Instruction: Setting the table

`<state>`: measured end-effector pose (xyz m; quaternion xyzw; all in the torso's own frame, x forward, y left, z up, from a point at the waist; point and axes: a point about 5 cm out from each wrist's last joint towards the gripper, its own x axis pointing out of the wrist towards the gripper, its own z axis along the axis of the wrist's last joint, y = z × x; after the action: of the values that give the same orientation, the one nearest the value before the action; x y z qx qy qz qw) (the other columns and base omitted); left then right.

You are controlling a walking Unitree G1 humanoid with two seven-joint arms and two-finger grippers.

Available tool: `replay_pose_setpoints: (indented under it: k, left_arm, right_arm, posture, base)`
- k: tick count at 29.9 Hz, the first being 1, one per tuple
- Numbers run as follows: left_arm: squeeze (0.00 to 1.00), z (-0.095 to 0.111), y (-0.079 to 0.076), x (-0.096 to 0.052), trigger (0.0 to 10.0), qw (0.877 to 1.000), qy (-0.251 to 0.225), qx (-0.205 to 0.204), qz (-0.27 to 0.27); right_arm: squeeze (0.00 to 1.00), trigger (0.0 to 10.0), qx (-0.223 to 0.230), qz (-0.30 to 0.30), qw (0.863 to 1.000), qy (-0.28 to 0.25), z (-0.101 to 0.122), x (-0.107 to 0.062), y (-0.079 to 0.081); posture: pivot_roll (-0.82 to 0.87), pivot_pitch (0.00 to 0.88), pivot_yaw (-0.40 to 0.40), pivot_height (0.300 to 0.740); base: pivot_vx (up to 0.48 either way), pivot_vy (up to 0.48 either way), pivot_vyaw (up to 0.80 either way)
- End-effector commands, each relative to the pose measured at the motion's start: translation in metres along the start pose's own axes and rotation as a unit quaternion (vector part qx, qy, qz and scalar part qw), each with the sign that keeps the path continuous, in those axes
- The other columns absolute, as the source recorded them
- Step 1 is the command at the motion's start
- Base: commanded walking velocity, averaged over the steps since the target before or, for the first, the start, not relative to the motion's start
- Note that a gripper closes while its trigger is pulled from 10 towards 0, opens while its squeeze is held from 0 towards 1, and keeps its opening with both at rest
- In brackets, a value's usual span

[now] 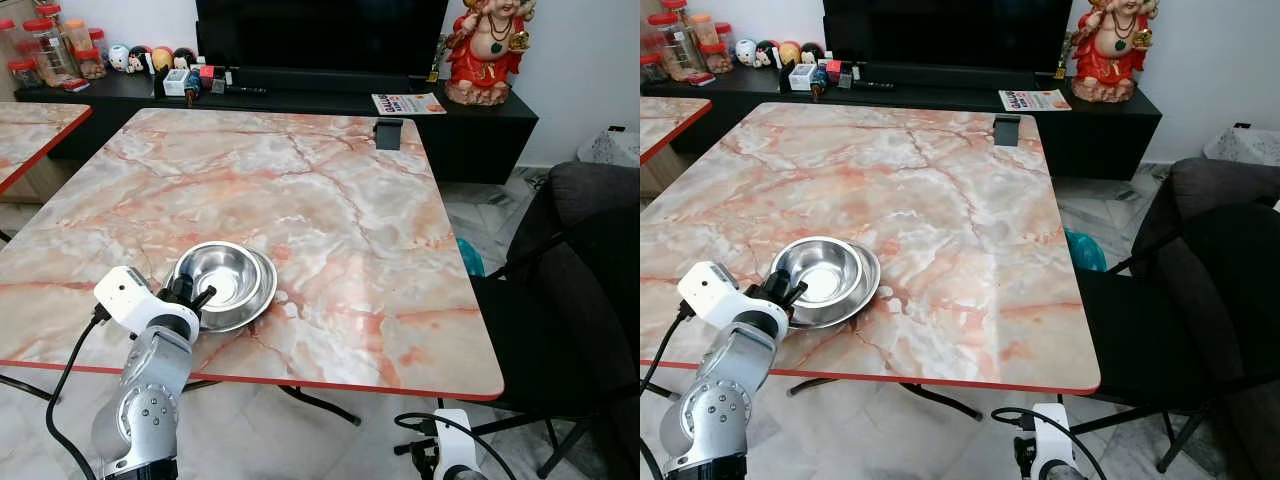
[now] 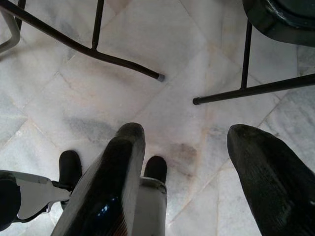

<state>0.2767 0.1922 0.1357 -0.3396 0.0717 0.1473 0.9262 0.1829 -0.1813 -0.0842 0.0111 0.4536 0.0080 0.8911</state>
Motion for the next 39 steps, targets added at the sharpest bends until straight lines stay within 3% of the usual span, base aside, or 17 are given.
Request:
replay_pose_setpoints:
  k: [1, 11, 20, 33, 34, 35, 36, 38, 39]
  left_arm:
    - [0.00, 0.002, -0.003, 0.003, 10.0, 1.000, -0.004, 0.008, 0.007]
    - [0.00, 0.005, -0.002, 0.005, 10.0, 1.000, -0.003, 0.007, 0.020]
    - [0.00, -0.003, -0.002, 0.008, 10.0, 0.998, 0.040, 0.028, 0.027]
    - [0.00, -0.003, -0.005, 0.012, 10.0, 0.998, 0.042, 0.022, 0.027]
    - [0.30, -0.003, -0.005, 0.012, 10.0, 0.998, 0.043, 0.021, 0.028]
    - [0.30, -0.003, -0.005, 0.012, 10.0, 0.998, 0.043, 0.021, 0.028]
    - [0.47, -0.003, -0.006, 0.012, 10.0, 0.998, 0.044, 0.021, 0.029]
    - [0.50, -0.003, -0.006, 0.012, 10.0, 0.998, 0.045, 0.022, 0.029]
    - [0.68, -0.003, -0.006, 0.013, 10.0, 0.998, 0.045, 0.022, 0.028]
  right_arm:
    - [0.00, 10.0, -0.002, 0.000, 1.000, -0.001, 0.001, 0.000, 0.000]
    - [0.00, 10.0, -0.003, -0.002, 1.000, 0.001, 0.000, 0.000, -0.001]
    - [0.00, 10.0, -0.001, -0.001, 1.000, 0.001, -0.001, 0.000, -0.001]
    - [0.00, 10.0, 0.000, -0.001, 1.000, 0.002, -0.002, 0.000, 0.000]
    - [0.00, 10.0, 0.001, -0.001, 1.000, 0.002, -0.002, 0.000, 0.000]
    - [0.00, 10.0, 0.001, -0.001, 1.000, 0.002, -0.002, 0.000, 0.000]
    - [0.00, 10.0, 0.002, -0.002, 1.000, 0.001, -0.001, 0.000, 0.000]
    - [0.00, 10.0, 0.003, -0.002, 1.000, 0.001, -0.001, 0.000, -0.001]
    - [0.00, 10.0, 0.003, -0.003, 1.000, 0.001, -0.001, 0.000, -0.001]
  posture:
    - [0.02, 0.000, -0.039, 0.740]
    - [0.02, 0.000, -0.041, 0.740]
    - [0.02, 0.000, -0.038, 0.740]
    - [0.01, 0.000, -0.035, 0.740]
    - [0.01, 0.000, -0.033, 0.740]
    - [0.01, 0.000, -0.033, 0.740]
    - [0.01, 0.000, -0.033, 0.740]
    - [0.01, 0.000, -0.033, 0.740]
    - [0.01, 0.000, -0.032, 0.740]
  base:
    - [0.000, 0.000, 0.00]
    - [0.000, 0.000, 0.00]
    - [0.000, 0.000, 0.00]
    - [0.000, 0.000, 0.00]
    - [0.000, 0.000, 0.00]
    - [0.000, 0.000, 0.00]
    - [0.000, 0.000, 0.00]
    - [0.000, 0.000, 0.00]
    - [0.000, 0.000, 0.00]
